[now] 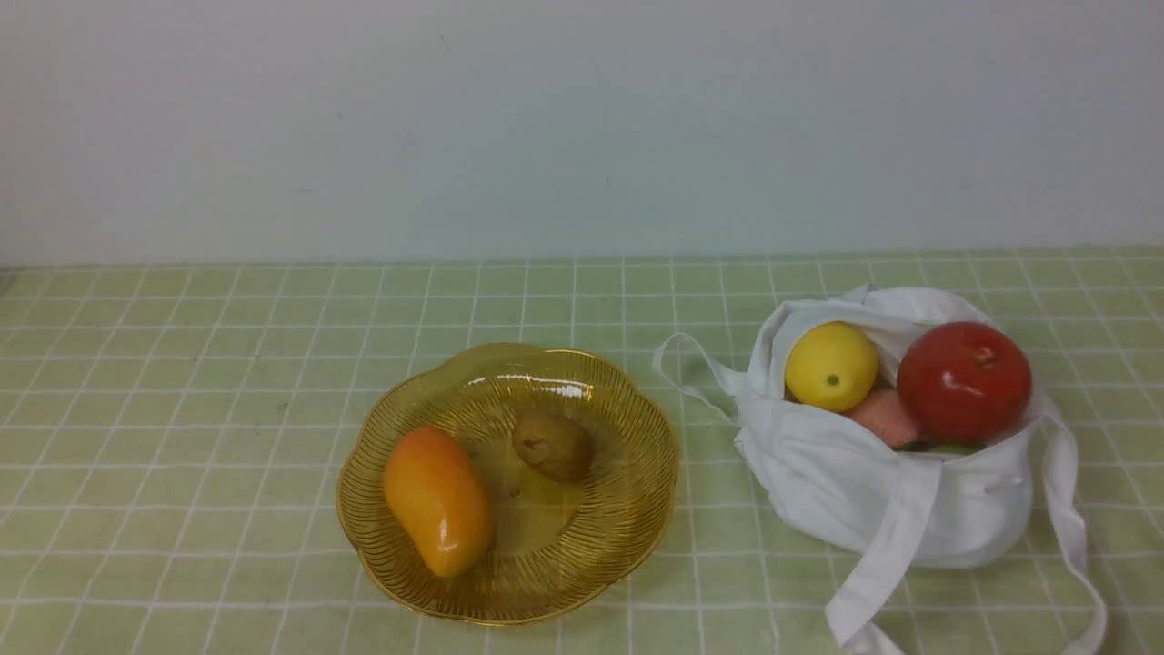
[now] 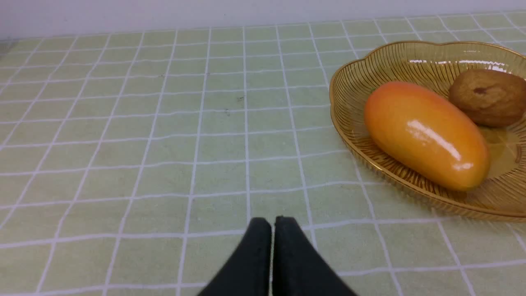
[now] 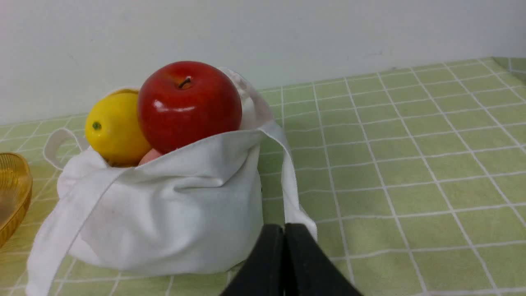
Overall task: Take the fruit out of the bag on the green coffee tablecloth and place them on the plate.
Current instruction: 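Reach into the cloth bag and grasp a fruit inside it with the right gripper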
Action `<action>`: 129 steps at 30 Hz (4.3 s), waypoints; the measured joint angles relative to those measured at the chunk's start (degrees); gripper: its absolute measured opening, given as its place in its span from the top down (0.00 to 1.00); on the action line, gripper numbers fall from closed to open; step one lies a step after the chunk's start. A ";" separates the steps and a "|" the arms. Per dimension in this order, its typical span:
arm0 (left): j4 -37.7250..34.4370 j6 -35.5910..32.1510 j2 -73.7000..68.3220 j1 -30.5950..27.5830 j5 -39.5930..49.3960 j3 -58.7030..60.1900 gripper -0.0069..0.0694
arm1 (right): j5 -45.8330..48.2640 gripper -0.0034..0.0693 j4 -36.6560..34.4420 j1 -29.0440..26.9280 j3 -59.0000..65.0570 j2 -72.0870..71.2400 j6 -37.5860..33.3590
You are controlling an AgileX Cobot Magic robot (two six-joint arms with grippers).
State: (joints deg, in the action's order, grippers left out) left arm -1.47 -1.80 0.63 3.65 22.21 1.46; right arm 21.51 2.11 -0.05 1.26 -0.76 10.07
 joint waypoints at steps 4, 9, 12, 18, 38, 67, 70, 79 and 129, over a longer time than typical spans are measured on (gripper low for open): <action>0.00 0.00 0.00 0.00 0.00 0.00 0.92 | 0.00 0.97 0.00 0.00 0.00 0.00 0.00; 0.00 0.00 0.00 0.00 0.00 0.00 0.92 | 0.00 0.97 0.00 0.00 0.00 0.00 0.00; 0.00 0.00 0.00 0.00 0.00 0.00 0.92 | 0.00 0.97 0.00 0.00 0.00 0.00 0.00; 0.00 0.00 0.00 0.00 0.00 0.00 0.92 | 0.00 0.97 0.05 0.00 0.00 0.00 0.00; 0.00 0.00 0.00 0.00 0.00 0.00 0.92 | -15.65 0.97 -17.14 0.05 0.46 0.00 5.75; 0.00 0.00 0.00 0.00 0.00 0.00 0.92 | 19.15 0.96 -10.18 0.98 -41.99 41.70 -4.15; 0.00 0.00 0.00 0.00 0.00 0.00 0.92 | 22.52 0.95 -12.30 0.98 -49.61 53.17 -6.55; 0.00 0.00 0.00 0.00 0.00 0.00 0.92 | 24.13 0.87 -19.47 0.98 -56.18 65.69 -15.17; 0.00 0.00 0.00 0.01 0.00 0.00 0.92 | 12.65 0.00 -17.02 6.06 -60.58 90.79 -18.03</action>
State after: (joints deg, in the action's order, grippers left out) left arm -1.47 -1.80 0.63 3.66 22.21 1.46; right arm 34.15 -14.91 6.01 -59.31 90.03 -7.97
